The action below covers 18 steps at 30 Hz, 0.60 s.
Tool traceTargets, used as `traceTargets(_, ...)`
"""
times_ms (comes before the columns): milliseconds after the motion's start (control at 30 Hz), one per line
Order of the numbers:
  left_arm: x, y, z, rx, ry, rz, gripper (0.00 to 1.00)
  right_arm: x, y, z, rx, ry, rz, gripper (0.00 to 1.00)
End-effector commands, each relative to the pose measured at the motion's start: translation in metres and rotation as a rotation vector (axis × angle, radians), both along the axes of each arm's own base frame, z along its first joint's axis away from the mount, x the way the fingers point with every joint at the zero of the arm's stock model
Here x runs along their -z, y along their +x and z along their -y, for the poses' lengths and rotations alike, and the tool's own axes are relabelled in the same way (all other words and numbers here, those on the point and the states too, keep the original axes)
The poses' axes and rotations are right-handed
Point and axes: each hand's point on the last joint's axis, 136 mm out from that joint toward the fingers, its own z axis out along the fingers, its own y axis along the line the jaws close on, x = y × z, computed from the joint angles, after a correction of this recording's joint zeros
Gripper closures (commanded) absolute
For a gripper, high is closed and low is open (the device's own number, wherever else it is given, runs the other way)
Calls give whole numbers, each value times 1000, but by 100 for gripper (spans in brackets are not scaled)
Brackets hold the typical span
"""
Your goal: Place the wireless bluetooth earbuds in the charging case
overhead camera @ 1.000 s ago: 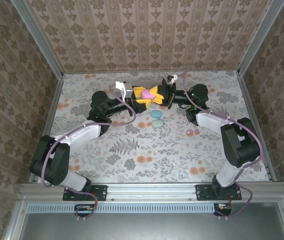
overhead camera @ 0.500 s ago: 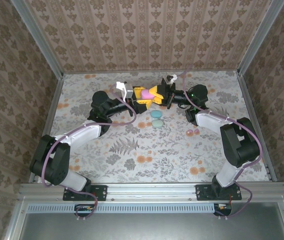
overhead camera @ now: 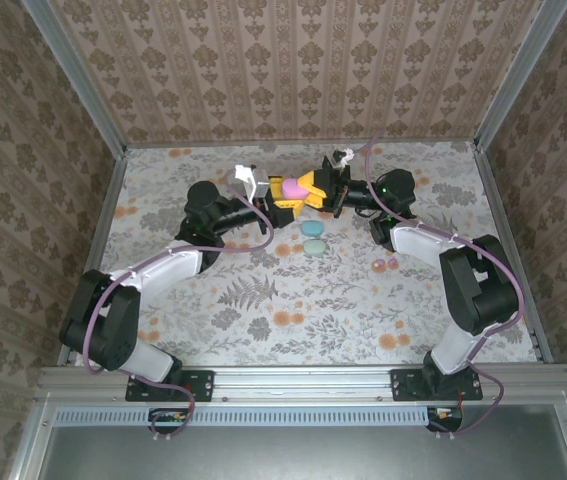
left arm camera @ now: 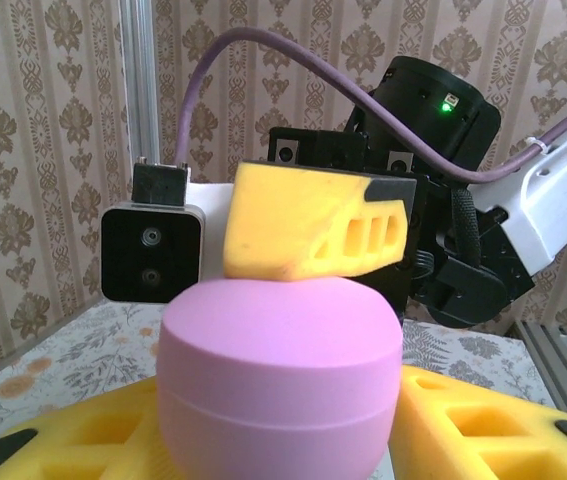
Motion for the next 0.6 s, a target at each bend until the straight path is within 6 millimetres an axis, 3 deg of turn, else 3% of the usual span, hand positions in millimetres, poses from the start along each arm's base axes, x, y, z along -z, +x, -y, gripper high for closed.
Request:
traceTargets(0,-19,-8,0,14,-24,66,53,-12,1,1,24,28,58,82)
traceTargets(567,-29,-9,-1,20,-67,81,51,-4,2,0,26,6,48,82)
